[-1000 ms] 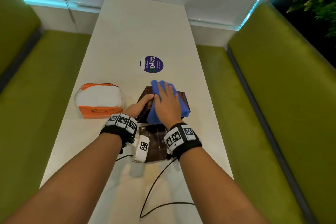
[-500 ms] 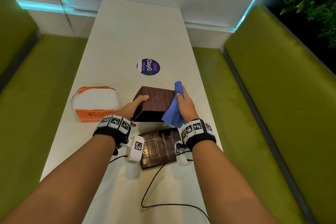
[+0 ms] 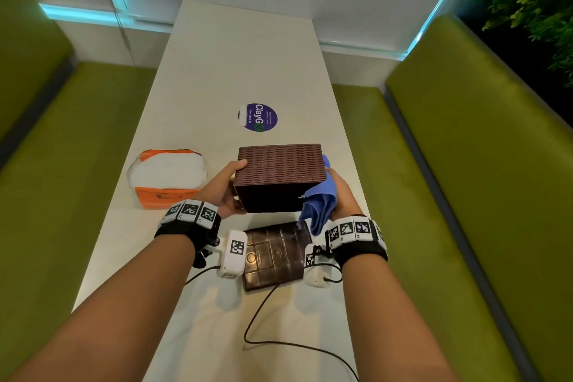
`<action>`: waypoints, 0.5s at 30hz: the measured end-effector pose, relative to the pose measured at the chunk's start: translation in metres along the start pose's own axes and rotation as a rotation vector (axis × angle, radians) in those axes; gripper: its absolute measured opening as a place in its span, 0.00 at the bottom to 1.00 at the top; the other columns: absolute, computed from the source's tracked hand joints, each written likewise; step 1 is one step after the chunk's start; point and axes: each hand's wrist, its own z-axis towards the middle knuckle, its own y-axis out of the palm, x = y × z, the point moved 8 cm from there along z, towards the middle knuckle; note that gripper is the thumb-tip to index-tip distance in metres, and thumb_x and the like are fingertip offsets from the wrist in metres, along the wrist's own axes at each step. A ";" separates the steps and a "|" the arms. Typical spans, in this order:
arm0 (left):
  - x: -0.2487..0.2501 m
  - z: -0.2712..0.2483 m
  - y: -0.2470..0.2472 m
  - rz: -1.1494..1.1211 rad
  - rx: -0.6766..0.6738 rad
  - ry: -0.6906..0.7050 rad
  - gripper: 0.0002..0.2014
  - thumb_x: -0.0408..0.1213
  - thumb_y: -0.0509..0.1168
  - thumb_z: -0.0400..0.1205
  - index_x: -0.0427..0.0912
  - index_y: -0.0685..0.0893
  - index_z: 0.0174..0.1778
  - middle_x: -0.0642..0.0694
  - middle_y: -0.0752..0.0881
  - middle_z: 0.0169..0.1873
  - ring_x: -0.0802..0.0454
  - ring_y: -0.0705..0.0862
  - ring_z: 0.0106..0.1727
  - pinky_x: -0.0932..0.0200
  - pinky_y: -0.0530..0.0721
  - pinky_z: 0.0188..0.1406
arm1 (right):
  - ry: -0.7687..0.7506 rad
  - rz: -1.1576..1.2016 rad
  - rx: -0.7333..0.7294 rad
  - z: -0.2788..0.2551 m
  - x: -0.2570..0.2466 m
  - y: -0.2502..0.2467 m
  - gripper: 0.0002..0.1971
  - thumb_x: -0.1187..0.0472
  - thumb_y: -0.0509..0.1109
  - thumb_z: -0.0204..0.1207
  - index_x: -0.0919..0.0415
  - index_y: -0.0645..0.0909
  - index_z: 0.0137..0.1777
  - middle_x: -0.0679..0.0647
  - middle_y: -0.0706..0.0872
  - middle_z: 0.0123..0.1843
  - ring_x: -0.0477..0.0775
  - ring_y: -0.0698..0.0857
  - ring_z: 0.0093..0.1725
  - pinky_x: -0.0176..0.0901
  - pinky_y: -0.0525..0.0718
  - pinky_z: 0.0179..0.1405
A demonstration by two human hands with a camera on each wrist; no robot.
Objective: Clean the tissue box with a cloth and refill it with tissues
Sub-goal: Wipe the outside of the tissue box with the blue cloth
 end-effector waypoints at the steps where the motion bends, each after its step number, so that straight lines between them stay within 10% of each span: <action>1: 0.004 0.004 -0.004 -0.012 0.049 0.036 0.15 0.49 0.62 0.79 0.42 0.81 0.53 0.42 0.83 0.52 0.47 0.82 0.48 0.52 0.80 0.49 | -0.050 -0.093 0.010 0.002 -0.003 0.001 0.11 0.48 0.58 0.81 0.55 0.73 0.46 0.58 0.78 0.44 0.57 0.78 0.42 0.45 0.78 0.44; 5: 0.016 0.020 -0.019 0.296 0.306 0.181 0.12 0.29 0.61 0.82 0.34 0.85 0.58 0.32 0.84 0.61 0.40 0.83 0.57 0.49 0.78 0.64 | -0.304 -0.464 0.145 0.001 -0.022 0.004 0.15 0.57 0.53 0.84 0.56 0.76 0.64 0.61 0.82 0.61 0.61 0.80 0.61 0.52 0.77 0.65; 10: 0.015 0.016 0.010 0.433 0.240 0.216 0.44 0.68 0.70 0.63 0.36 0.81 0.65 0.43 0.86 0.60 0.45 0.83 0.62 0.48 0.75 0.73 | -0.515 -0.704 0.260 -0.011 -0.035 0.023 0.23 0.55 0.50 0.86 0.58 0.62 0.80 0.67 0.77 0.69 0.67 0.78 0.67 0.53 0.76 0.64; 15: 0.014 0.019 0.017 0.542 0.201 0.115 0.62 0.72 0.65 0.65 0.29 0.50 0.81 0.38 0.71 0.75 0.42 0.72 0.75 0.48 0.67 0.78 | -0.526 -0.871 0.307 -0.011 -0.034 0.038 0.25 0.53 0.48 0.87 0.53 0.54 0.83 0.62 0.68 0.78 0.65 0.72 0.72 0.57 0.72 0.71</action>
